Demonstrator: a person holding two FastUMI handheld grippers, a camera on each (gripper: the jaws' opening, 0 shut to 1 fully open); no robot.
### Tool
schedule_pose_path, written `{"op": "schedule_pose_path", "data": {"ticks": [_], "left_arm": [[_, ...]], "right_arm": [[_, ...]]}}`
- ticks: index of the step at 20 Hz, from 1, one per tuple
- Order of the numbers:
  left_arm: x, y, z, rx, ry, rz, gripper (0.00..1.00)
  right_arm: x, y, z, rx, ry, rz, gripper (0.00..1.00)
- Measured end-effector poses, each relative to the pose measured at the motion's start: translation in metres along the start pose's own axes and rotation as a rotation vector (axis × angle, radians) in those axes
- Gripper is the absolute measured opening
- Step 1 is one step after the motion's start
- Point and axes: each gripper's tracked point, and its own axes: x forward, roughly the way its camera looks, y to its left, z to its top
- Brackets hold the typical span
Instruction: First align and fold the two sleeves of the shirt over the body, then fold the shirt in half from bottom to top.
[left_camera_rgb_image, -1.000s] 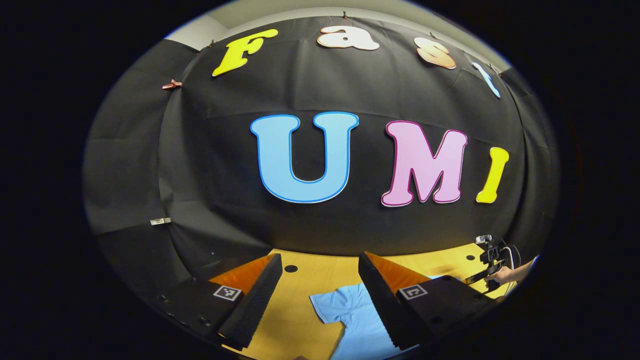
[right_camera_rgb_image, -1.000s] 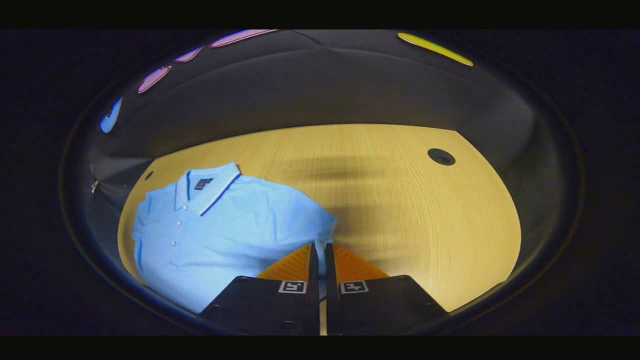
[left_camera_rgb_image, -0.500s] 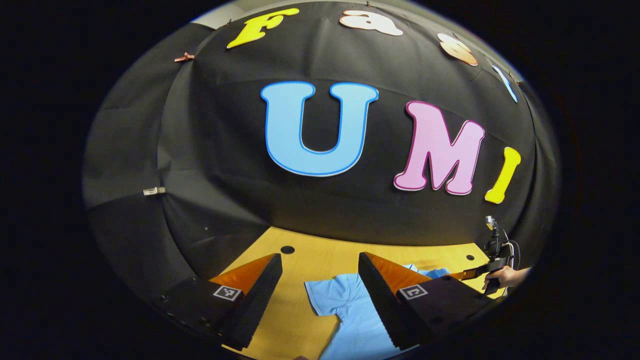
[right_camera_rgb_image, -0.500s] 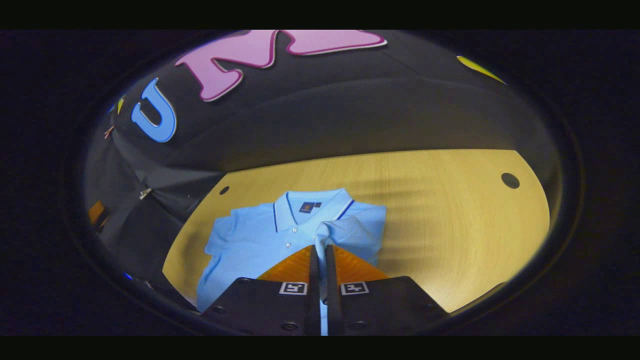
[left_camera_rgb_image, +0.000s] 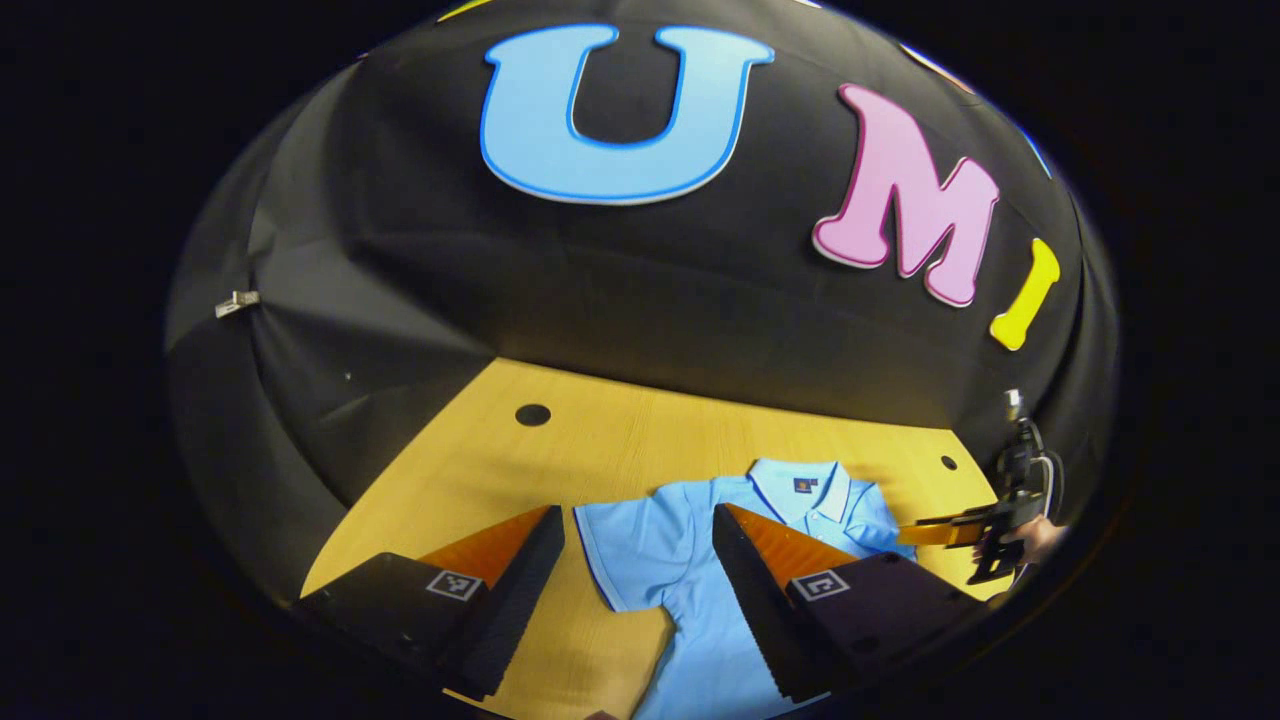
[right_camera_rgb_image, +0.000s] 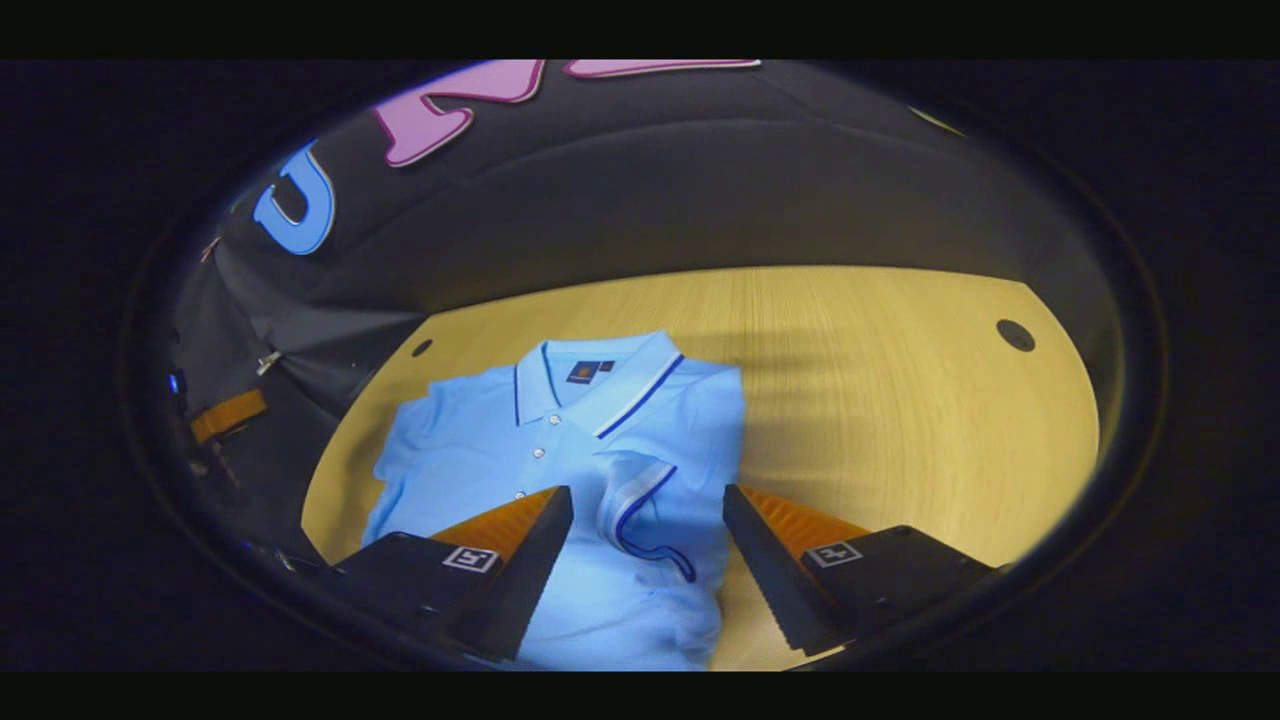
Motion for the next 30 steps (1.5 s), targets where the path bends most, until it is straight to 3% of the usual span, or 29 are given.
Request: {"op": "schedule_pose_path", "data": {"ticks": [6, 12, 13, 14, 15, 16, 17, 20, 21, 23, 26, 27, 28, 30], "left_arm": [[0.089, 0.014, -0.044, 0.041, 0.19, 0.04, 0.96], [0.134, 0.011, -0.11, 0.048, 0.399, 0.06, 0.96], [0.135, 0.015, -0.111, 0.068, 0.397, 0.087, 0.93], [0.14, 0.018, -0.109, 0.086, 0.39, 0.097, 0.97], [0.14, 0.017, -0.107, 0.082, 0.381, 0.101, 0.89], [0.142, 0.014, -0.109, 0.082, 0.389, 0.095, 0.86], [0.142, 0.01, -0.109, 0.091, 0.383, 0.075, 0.78], [0.142, -0.002, -0.103, 0.083, 0.369, 0.033, 0.16], [0.142, -0.01, -0.102, 0.067, 0.358, 0.008, 0.1], [0.133, -0.032, -0.081, 0.054, 0.291, -0.077, 0.06], [0.102, -0.09, -0.041, 0.118, 0.191, -0.279, 0.06], [0.093, -0.11, -0.037, 0.146, 0.182, -0.342, 0.07], [0.085, -0.128, -0.036, 0.176, 0.19, -0.393, 0.06], [0.082, -0.15, -0.051, 0.223, 0.239, -0.441, 0.06]], "right_arm": [[-0.081, -0.015, 0.017, 0.076, -0.131, -0.01, 0.95], [-0.125, -0.056, -0.004, 0.098, -0.13, -0.096, 0.95], [-0.127, -0.059, -0.006, 0.1, -0.129, -0.104, 0.95], [-0.129, -0.061, -0.009, 0.102, -0.126, -0.109, 0.95], [-0.131, -0.063, -0.011, 0.105, -0.125, -0.113, 0.95], [-0.13, -0.064, -0.012, 0.109, -0.124, -0.114, 0.95], [-0.131, -0.064, -0.013, 0.115, -0.124, -0.112, 0.95], [-0.128, -0.059, -0.014, 0.114, -0.12, -0.097, 0.95], [-0.127, -0.058, -0.014, 0.107, -0.119, -0.094, 0.95], [-0.125, -0.055, -0.015, 0.1, -0.118, -0.087, 0.95], [-0.122, -0.053, -0.015, 0.097, -0.115, -0.08, 0.95], [-0.12, -0.051, -0.015, 0.097, -0.118, -0.076, 0.86], [-0.119, -0.048, -0.014, 0.1, -0.12, -0.07, 0.95], [-0.116, -0.041, -0.015, 0.1, -0.12, -0.058, 0.95]]}}
